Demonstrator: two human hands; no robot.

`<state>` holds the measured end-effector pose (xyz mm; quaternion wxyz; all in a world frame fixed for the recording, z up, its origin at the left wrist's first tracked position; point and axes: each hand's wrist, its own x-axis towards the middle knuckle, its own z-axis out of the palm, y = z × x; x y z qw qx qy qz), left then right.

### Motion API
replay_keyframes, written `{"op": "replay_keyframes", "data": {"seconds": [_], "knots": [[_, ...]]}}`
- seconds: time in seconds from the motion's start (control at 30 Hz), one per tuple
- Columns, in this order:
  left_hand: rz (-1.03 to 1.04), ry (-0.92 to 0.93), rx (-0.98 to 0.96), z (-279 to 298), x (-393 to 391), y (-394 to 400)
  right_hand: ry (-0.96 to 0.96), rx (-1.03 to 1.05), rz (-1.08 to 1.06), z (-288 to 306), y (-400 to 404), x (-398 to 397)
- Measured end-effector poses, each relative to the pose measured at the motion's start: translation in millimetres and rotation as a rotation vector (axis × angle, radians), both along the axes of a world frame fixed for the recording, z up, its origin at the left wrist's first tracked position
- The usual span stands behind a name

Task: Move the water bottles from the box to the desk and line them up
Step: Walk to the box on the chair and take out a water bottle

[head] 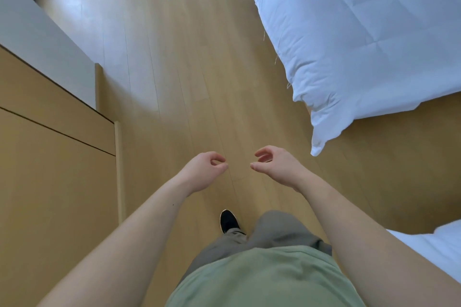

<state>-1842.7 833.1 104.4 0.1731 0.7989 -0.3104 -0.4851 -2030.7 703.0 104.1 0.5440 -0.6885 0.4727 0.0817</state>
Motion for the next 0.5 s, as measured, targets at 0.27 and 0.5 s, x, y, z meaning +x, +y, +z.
{"op": "replay_keyframes", "data": {"seconds": [0.27, 0.5], "knots": [[0.07, 0.026, 0.002, -9, 63, -64, -0.003, 0.021, 0.005, -9, -75, 65], [0.095, -0.001, 0.039, -12, 120, -156, -0.026, 0.025, 0.046, -18, -180, 132]]}}
